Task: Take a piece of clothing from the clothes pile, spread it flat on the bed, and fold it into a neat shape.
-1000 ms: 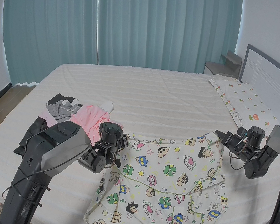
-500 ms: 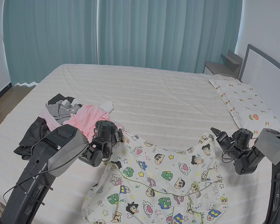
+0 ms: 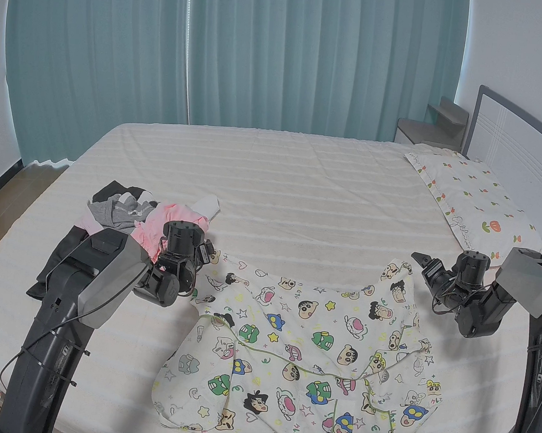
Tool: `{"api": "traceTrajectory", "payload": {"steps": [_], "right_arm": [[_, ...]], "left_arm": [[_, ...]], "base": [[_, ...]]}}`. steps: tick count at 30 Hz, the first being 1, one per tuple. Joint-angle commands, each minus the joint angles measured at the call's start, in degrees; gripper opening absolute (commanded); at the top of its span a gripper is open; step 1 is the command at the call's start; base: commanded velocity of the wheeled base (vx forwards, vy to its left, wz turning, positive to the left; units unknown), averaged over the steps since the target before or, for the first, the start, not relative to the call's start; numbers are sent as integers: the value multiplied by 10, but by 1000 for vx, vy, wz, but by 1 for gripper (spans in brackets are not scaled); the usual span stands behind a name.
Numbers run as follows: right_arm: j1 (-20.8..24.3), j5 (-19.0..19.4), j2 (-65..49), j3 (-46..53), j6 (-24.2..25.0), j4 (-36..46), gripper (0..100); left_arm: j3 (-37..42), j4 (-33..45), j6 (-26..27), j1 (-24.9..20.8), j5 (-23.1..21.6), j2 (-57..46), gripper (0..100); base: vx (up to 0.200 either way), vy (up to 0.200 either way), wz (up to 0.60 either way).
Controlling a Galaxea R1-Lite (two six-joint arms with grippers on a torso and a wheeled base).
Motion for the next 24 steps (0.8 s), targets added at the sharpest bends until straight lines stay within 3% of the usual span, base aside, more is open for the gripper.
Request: {"api": "traceTrajectory", "payload": {"steps": [1,3,8,10,11,12,16,17,21,24], "right_arm": [[-30,32,-68,90,-23,6,100],[-38,51,-79,120,-42,6,100],[-101,184,-101,267,-231,6,100],[-114,216,-98,288,-261,7,100],[-114,216,-98,288,-261,7,100],[-119,235,-93,300,-278,6,100],[-119,242,-92,321,-315,6,100],[-118,244,-85,347,-369,6,100],[-116,243,-62,378,-465,6,100],[-116,243,-61,385,-478,7,100]], "left_arm": [[23,7,-37,23,-5,-78,100],[47,10,-51,26,-12,-96,100],[328,-29,-137,21,-163,-271,100],[402,-53,-161,16,-186,-314,100],[402,-53,-161,16,-186,-314,100],[480,-85,-187,6,-197,-351,100],[575,-147,-215,-5,-220,-385,100],[646,-209,-234,-17,-238,-401,100],[738,-311,-256,-41,-249,-401,100],[776,-351,-288,-52,-249,-401,100]], "base": [[0,0,0],[0,0,0],[0,0,0],[0,0,0],[0,0,0],[0,0,0],[0,0,0],[0,0,0],[0,0,0],[0,0,0]]}}
